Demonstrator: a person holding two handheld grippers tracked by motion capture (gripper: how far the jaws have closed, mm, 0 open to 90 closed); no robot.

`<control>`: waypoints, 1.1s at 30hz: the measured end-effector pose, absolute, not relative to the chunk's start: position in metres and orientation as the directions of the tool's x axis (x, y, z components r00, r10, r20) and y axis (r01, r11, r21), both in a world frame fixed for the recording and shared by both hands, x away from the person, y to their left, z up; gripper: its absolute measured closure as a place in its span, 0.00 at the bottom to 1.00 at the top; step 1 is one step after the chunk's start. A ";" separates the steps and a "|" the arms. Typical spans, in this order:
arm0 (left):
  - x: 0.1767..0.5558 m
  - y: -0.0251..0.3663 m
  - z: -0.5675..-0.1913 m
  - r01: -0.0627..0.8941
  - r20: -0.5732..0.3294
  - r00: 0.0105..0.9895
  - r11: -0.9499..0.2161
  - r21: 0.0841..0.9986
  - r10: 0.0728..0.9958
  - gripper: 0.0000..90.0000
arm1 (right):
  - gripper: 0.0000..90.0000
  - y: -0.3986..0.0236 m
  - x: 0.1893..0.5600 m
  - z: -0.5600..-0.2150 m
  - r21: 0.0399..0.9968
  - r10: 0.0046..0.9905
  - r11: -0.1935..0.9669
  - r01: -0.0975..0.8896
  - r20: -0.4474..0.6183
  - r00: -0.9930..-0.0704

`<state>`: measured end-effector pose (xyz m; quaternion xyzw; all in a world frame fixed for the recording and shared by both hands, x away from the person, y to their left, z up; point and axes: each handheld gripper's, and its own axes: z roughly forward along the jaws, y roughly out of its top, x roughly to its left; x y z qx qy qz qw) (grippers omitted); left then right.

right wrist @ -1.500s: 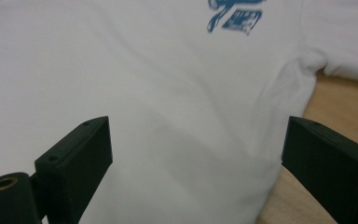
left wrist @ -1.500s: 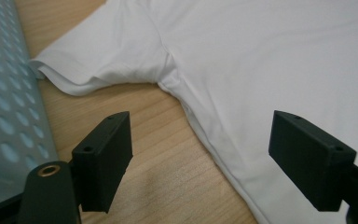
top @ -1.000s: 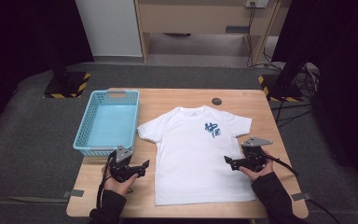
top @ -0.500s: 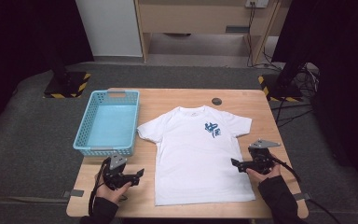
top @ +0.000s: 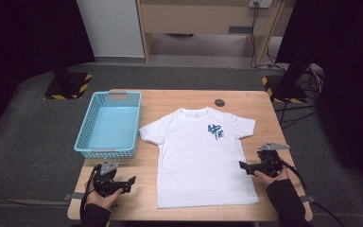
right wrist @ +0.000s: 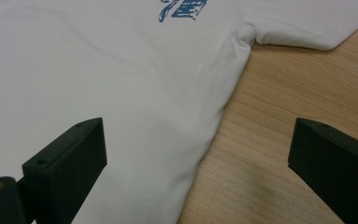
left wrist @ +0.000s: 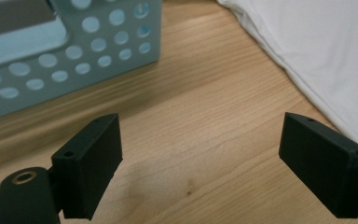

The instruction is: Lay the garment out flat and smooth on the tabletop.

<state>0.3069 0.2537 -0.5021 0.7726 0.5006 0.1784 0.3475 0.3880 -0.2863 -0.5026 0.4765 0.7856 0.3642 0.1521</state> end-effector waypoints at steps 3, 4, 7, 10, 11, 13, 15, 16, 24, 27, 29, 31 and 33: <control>0.307 0.260 -0.504 0.654 -0.066 0.433 -0.262 0.709 0.899 0.14 | 0.04 -0.291 0.390 -0.505 0.715 0.865 0.264 0.648 0.121 -0.487; 0.307 0.263 -0.505 0.658 -0.064 0.430 -0.263 0.706 0.901 0.14 | 0.04 -0.292 0.391 -0.505 0.713 0.866 0.260 0.651 0.126 -0.484; 0.307 0.266 -0.506 0.665 -0.068 0.420 -0.257 0.701 0.905 0.14 | 0.04 -0.295 0.392 -0.507 0.710 0.868 0.255 0.656 0.131 -0.478; 0.306 0.271 -0.506 0.669 -0.067 0.407 -0.247 0.702 0.911 0.14 | 0.04 -0.300 0.394 -0.509 0.707 0.875 0.254 0.659 0.123 -0.469; 0.306 0.274 -0.507 0.671 -0.065 0.398 -0.242 0.701 0.915 0.14 | 0.05 -0.302 0.395 -0.509 0.710 0.879 0.251 0.658 0.118 -0.463; 0.306 0.277 -0.508 0.670 -0.060 0.397 -0.244 0.701 0.916 0.14 | 0.05 -0.310 0.397 -0.510 0.719 0.886 0.238 0.653 0.114 -0.449; 0.306 0.279 -0.509 0.672 -0.060 0.394 -0.243 0.699 0.917 0.14 | 0.06 -0.314 0.399 -0.512 0.721 0.891 0.233 0.652 0.111 -0.441; 0.306 0.280 -0.509 0.673 -0.061 0.390 -0.239 0.700 0.919 0.14 | 0.05 -0.317 0.400 -0.513 0.718 0.894 0.234 0.656 0.106 -0.435; 0.304 0.293 -0.512 0.687 -0.055 0.363 -0.227 0.690 0.930 0.14 | 0.04 -0.329 0.402 -0.519 0.690 0.906 0.229 0.687 0.106 -0.409; 0.305 0.300 -0.514 0.687 -0.049 0.353 -0.223 0.691 0.934 0.14 | 0.04 -0.330 0.403 -0.519 0.687 0.907 0.233 0.688 0.102 -0.409; 0.306 0.305 -0.515 0.679 -0.029 0.360 -0.241 0.693 0.933 0.14 | 0.04 -0.330 0.403 -0.519 0.687 0.907 0.234 0.688 0.100 -0.408; 0.305 0.308 -0.515 0.691 -0.039 0.347 -0.228 0.686 0.937 0.14 | 0.04 -0.330 0.403 -0.520 0.685 0.908 0.238 0.689 0.096 -0.408; 0.304 0.311 -0.516 0.702 -0.044 0.333 -0.216 0.678 0.942 0.14 | 0.05 -0.331 0.403 -0.520 0.683 0.910 0.239 0.691 0.091 -0.405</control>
